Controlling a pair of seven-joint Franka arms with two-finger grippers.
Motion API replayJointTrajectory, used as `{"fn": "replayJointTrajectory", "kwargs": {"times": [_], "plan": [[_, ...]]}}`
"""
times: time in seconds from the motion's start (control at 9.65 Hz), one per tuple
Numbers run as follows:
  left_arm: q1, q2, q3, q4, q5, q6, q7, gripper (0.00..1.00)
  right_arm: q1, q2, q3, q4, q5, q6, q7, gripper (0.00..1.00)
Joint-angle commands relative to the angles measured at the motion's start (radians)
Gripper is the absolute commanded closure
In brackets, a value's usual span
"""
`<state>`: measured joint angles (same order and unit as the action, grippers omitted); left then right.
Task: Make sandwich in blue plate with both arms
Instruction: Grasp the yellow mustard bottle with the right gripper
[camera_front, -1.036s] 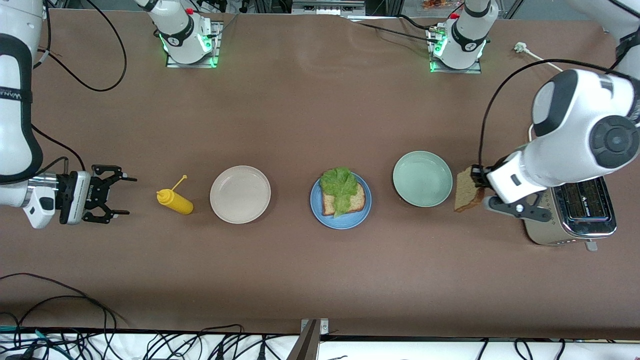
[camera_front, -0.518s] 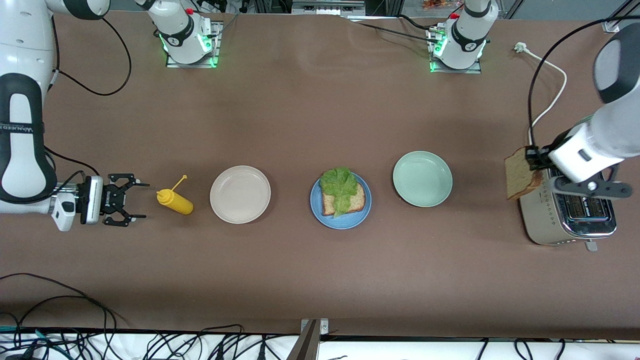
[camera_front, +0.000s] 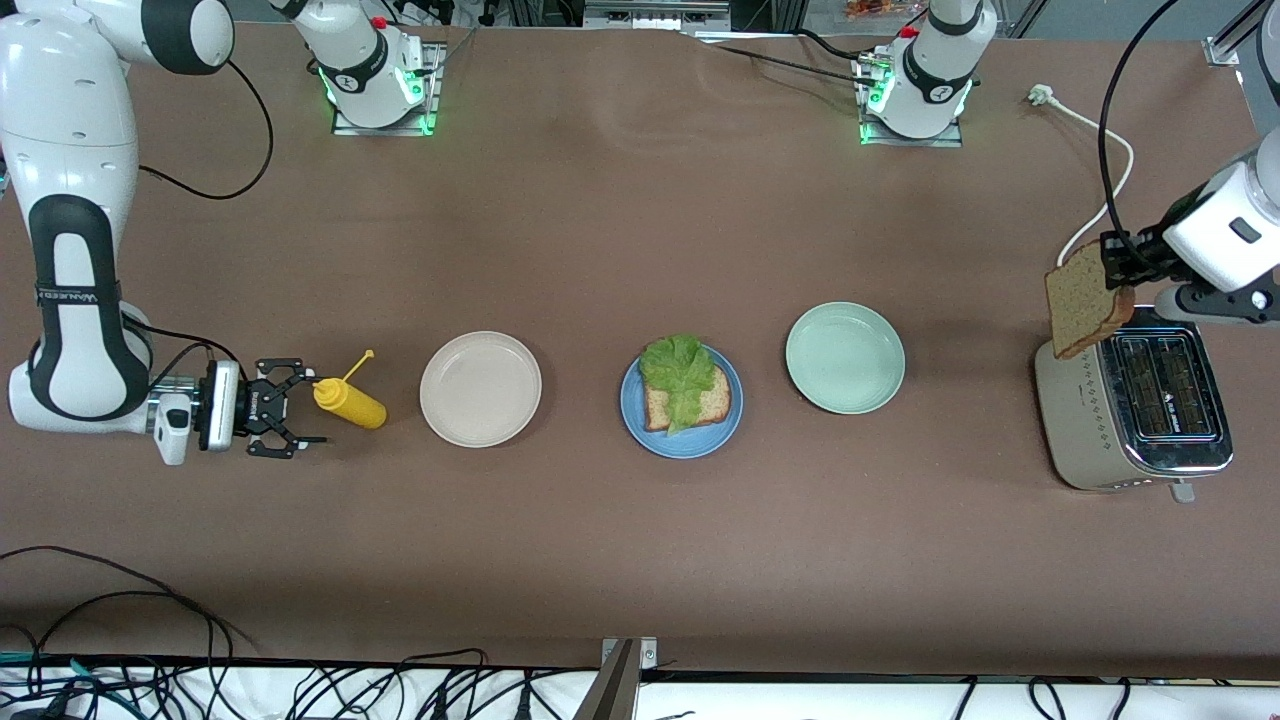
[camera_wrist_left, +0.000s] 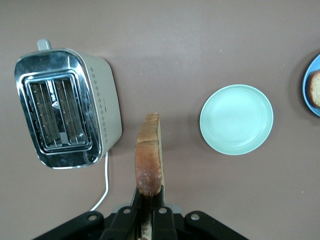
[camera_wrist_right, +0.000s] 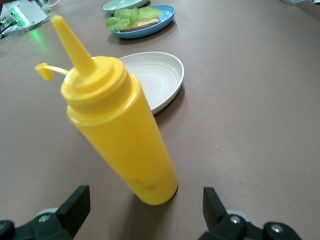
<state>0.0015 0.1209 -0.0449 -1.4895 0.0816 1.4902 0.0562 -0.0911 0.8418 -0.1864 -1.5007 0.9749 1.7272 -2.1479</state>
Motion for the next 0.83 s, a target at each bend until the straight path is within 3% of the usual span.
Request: {"fn": "replayJointTrajectory", "kwargs": {"times": [0.0, 0.41, 0.73], "plan": [[-0.005, -0.095, -0.006, -0.115, 0.018, 0.01, 0.014, 1.0, 0.025, 0.023, 0.007, 0.01, 0.073, 0.011, -0.021, 0.0], [-0.003, -0.092, -0.006, -0.113, 0.018, 0.01, 0.017, 1.0, 0.056, 0.025, 0.007, -0.004, 0.1, 0.055, -0.021, 0.0], [-0.005, -0.087, -0.006, -0.109, 0.029, 0.01, 0.017, 1.0, 0.07, 0.022, 0.007, -0.009, 0.1, 0.092, -0.021, 0.51]]}}
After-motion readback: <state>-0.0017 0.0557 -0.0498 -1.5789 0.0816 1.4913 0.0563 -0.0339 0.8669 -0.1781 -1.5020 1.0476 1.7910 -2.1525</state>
